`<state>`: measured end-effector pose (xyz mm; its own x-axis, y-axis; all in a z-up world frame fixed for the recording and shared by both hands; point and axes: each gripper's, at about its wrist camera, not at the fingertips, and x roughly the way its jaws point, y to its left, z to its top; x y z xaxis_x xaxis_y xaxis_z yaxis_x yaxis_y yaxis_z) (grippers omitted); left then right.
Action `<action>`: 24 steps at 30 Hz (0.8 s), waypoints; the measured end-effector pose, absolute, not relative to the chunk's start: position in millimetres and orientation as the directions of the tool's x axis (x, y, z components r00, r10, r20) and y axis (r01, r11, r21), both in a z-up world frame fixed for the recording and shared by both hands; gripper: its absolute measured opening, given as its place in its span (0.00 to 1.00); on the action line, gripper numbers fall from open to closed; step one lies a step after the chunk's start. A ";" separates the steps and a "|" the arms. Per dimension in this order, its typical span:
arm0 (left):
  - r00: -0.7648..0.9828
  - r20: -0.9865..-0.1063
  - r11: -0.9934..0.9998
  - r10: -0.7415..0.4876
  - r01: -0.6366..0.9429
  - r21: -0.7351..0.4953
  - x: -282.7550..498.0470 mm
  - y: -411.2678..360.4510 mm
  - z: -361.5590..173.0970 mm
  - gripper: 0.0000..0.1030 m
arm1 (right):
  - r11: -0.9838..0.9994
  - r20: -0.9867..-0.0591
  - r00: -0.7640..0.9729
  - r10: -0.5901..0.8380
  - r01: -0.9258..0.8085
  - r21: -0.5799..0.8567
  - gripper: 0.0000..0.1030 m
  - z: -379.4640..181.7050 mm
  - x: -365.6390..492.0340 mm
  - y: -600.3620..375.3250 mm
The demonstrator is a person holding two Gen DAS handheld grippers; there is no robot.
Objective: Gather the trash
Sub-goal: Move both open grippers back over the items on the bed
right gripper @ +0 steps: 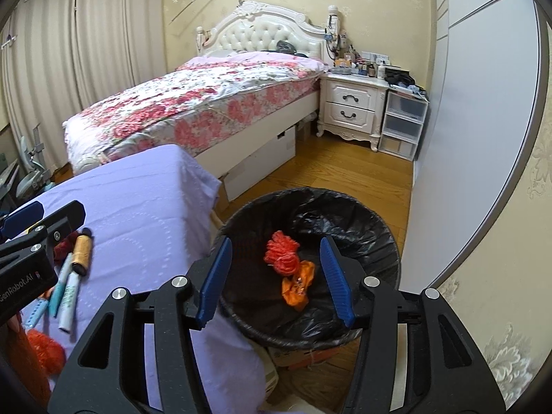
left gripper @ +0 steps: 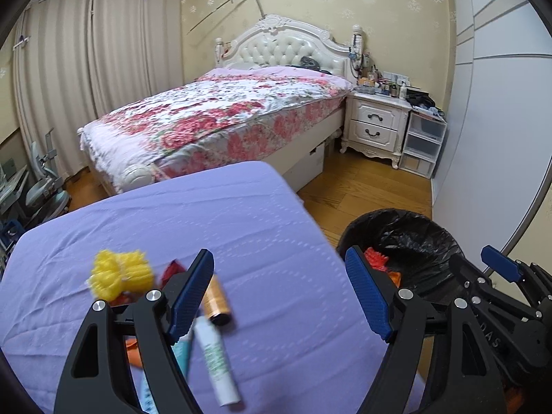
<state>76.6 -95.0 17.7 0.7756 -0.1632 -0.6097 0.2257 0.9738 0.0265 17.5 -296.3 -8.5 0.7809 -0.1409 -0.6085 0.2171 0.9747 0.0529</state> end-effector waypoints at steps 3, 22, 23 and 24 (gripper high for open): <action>0.782 -0.610 0.981 -0.127 0.192 0.041 62.7 -72.3 20.0 0.74 | 0.981 -0.602 0.791 -0.113 0.184 0.057 0.51 -4.5 4.8 -280.1; 0.725 -0.689 1.000 -0.004 0.022 0.017 26.1 32.4 -15.1 0.74 | 0.999 -0.638 0.770 0.031 -0.021 0.024 0.51 -21.6 -18.4 -188.7; 0.719 -0.695 1.000 -0.009 0.027 0.015 26.3 32.8 -18.6 0.74 | 0.999 -0.639 0.768 0.034 -0.024 0.024 0.51 -23.1 -18.6 -187.4; 0.715 -0.699 0.999 -0.012 0.031 0.014 25.5 34.4 -21.7 0.74 | 0.999 -0.641 0.767 0.035 -0.027 0.024 0.51 -24.8 -17.9 -187.1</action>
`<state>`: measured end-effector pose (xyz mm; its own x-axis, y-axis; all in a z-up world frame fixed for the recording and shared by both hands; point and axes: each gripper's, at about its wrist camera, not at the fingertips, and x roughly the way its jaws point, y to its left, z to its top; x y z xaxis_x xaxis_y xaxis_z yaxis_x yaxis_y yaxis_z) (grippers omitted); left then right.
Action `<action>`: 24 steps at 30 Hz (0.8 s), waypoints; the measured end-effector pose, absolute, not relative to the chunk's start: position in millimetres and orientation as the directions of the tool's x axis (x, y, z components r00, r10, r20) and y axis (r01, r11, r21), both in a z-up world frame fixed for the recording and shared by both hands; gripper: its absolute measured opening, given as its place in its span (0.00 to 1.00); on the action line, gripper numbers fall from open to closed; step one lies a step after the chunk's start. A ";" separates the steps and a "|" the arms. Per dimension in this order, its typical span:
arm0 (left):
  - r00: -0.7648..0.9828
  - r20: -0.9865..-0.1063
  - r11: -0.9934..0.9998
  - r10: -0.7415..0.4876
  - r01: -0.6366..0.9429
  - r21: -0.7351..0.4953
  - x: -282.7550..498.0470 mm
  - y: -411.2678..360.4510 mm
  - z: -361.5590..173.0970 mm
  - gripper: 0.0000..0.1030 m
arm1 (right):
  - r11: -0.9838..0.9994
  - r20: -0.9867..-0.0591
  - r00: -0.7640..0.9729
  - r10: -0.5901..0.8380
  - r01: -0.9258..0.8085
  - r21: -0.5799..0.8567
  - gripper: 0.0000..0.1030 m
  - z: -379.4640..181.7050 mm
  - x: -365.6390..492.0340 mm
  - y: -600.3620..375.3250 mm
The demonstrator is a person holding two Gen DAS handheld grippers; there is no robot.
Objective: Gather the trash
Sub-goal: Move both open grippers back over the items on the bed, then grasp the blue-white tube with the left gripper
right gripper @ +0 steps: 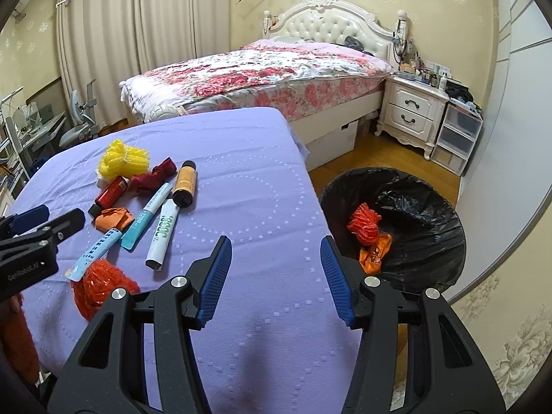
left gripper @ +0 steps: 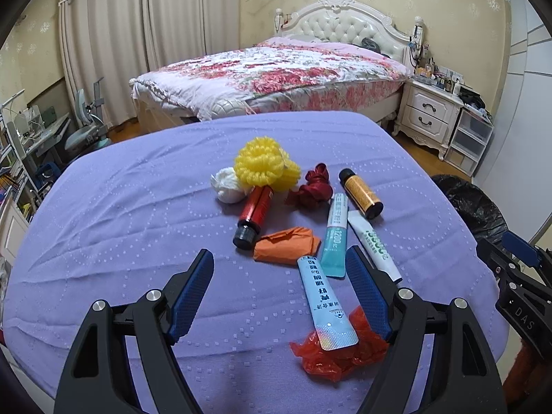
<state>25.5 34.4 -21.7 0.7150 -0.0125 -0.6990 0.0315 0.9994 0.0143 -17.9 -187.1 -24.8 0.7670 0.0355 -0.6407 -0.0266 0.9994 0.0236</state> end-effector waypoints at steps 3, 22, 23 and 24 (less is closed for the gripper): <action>0.698 -0.715 0.999 -0.024 0.045 0.011 26.2 34.1 -31.2 0.74 | 0.999 -0.651 0.758 0.040 -0.034 0.021 0.51 -31.3 -15.1 -183.7; 0.640 -0.752 0.986 -0.157 0.141 -0.086 15.7 41.0 -46.9 0.18 | 0.997 -0.677 0.732 0.071 -0.082 0.015 0.51 -43.1 -2.5 -163.3; 0.647 -0.747 0.986 -0.157 0.142 -0.084 14.8 40.6 -43.9 0.18 | 0.996 -0.677 0.732 0.077 -0.089 0.017 0.51 -42.5 -2.2 -160.9; 0.655 -0.740 0.987 -0.154 0.143 -0.079 13.3 41.2 -40.6 0.18 | 0.995 -0.677 0.731 0.084 -0.095 0.020 0.51 -42.2 -2.4 -159.0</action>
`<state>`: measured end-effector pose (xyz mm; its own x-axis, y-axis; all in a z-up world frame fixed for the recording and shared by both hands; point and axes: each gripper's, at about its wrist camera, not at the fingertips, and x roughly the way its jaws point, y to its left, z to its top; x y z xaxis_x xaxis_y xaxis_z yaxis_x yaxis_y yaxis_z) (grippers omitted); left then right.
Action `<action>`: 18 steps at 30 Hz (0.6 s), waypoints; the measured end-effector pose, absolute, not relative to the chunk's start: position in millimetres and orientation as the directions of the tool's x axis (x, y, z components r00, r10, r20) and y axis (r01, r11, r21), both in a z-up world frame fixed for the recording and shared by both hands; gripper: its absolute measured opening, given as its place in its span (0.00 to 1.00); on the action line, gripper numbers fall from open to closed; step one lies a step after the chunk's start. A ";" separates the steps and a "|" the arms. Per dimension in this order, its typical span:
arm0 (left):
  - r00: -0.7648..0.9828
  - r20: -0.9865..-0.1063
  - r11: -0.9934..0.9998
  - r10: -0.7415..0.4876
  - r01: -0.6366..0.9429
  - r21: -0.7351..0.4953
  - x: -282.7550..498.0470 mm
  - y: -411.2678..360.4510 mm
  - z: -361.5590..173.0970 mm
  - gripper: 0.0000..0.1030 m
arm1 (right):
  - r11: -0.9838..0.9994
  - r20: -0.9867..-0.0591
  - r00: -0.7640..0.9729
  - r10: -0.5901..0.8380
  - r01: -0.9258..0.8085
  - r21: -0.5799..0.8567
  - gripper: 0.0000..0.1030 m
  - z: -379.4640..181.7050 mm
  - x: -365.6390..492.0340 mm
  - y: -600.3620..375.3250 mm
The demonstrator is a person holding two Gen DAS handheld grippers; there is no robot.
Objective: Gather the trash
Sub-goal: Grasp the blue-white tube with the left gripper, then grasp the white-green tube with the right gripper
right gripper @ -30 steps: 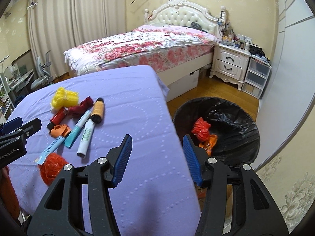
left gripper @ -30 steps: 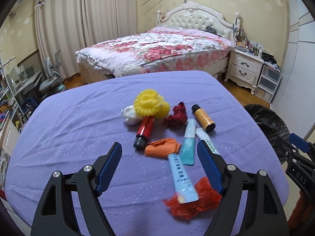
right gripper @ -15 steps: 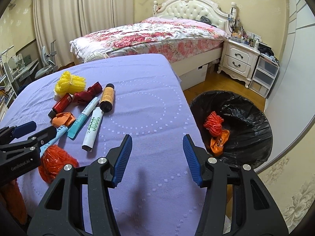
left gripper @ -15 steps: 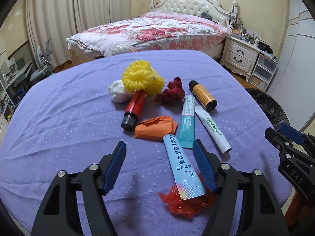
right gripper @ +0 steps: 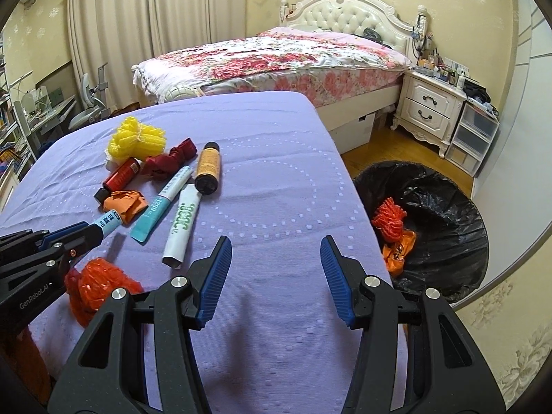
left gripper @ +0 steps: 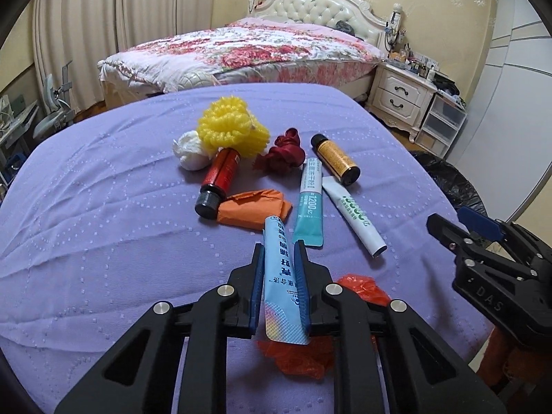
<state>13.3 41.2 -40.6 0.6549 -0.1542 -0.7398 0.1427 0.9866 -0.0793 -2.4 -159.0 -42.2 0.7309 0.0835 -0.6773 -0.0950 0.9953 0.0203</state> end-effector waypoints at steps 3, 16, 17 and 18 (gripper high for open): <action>0.684 -0.717 0.989 -0.136 0.133 -0.061 9.1 44.9 -31.5 0.18 | 0.992 -0.676 0.729 0.105 -0.120 0.024 0.51 -40.4 -1.1 -149.9; 0.747 -0.665 0.999 -0.028 0.006 -0.035 11.2 89.2 -22.0 0.18 | 0.971 -0.710 0.683 0.172 -0.239 0.006 0.39 -48.2 23.5 -100.1; 0.746 -0.666 0.999 -0.024 -0.001 -0.038 12.2 92.2 -23.1 0.18 | 0.970 -0.713 0.679 0.172 -0.242 0.003 0.39 -49.2 25.4 -97.7; 0.744 -0.667 0.999 -0.023 -0.006 -0.042 12.6 95.7 -24.3 0.18 | 0.970 -0.717 0.676 0.171 -0.244 0.001 0.34 -51.0 26.5 -95.5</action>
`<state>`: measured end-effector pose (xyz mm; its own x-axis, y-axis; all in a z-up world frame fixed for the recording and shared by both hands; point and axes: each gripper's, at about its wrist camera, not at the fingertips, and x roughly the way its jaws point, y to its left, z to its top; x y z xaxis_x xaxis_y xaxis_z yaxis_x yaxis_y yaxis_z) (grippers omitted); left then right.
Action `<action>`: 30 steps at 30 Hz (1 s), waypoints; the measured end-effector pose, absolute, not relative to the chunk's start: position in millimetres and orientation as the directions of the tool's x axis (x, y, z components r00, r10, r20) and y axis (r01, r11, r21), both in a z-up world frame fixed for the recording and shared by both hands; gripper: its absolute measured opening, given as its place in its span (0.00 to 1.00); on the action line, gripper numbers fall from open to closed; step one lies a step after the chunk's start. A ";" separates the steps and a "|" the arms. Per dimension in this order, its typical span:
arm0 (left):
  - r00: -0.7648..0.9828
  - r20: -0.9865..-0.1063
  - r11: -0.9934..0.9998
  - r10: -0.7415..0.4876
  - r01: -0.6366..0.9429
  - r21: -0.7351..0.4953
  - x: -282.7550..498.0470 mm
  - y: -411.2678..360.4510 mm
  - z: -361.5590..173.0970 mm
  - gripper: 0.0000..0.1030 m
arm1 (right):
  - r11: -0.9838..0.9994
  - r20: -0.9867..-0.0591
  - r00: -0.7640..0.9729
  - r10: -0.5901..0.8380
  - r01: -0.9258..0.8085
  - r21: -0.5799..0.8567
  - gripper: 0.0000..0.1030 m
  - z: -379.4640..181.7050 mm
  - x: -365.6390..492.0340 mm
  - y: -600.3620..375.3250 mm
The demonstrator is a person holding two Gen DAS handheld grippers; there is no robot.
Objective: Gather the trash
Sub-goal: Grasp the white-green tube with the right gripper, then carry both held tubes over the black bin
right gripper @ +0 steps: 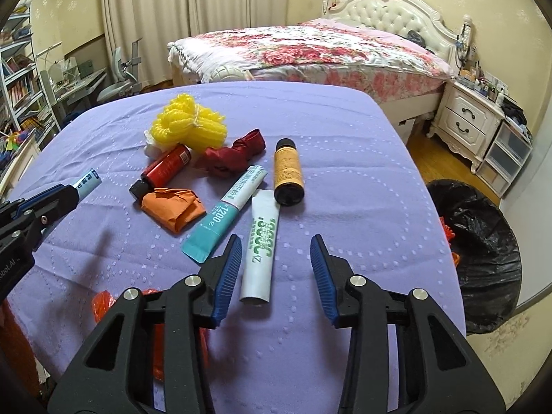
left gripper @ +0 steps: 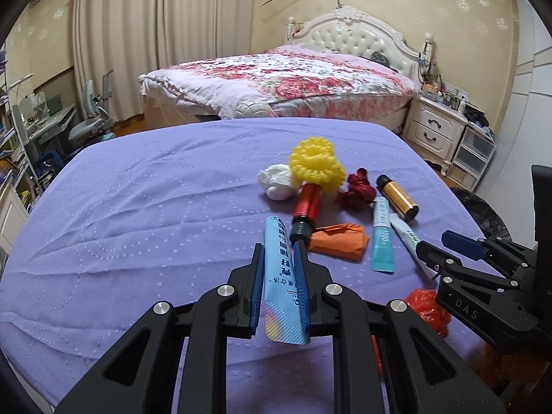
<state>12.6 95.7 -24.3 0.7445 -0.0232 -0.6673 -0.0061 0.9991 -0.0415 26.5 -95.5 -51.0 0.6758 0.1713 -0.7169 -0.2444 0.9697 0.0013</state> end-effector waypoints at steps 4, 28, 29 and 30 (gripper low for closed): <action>0.739 -0.673 0.999 -0.023 -0.015 -0.051 14.5 101.6 -28.6 0.18 | 0.964 -0.736 0.649 0.190 -0.267 0.014 0.19 -54.2 30.2 -89.9; 0.766 -0.642 0.997 -0.029 -0.024 -0.074 3.4 101.2 -18.2 0.18 | 0.964 -0.681 0.701 0.211 -0.264 0.026 0.13 -27.0 9.6 -103.4; 0.769 -0.638 0.997 -0.032 -0.019 -0.074 2.4 99.1 -17.5 0.18 | 0.966 -0.678 0.705 0.207 -0.258 0.027 0.13 -25.8 9.4 -105.9; 0.773 -0.634 0.997 -0.037 -0.012 -0.073 1.9 96.2 -16.0 0.18 | 0.967 -0.676 0.708 0.204 -0.251 0.029 0.13 -24.7 9.2 -108.8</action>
<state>1.9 96.2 -16.0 0.7725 -0.0372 -0.6339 -0.0120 0.9972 -0.0732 9.2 -108.8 -24.7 0.7082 0.2042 -0.6759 -0.2513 0.9675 0.0291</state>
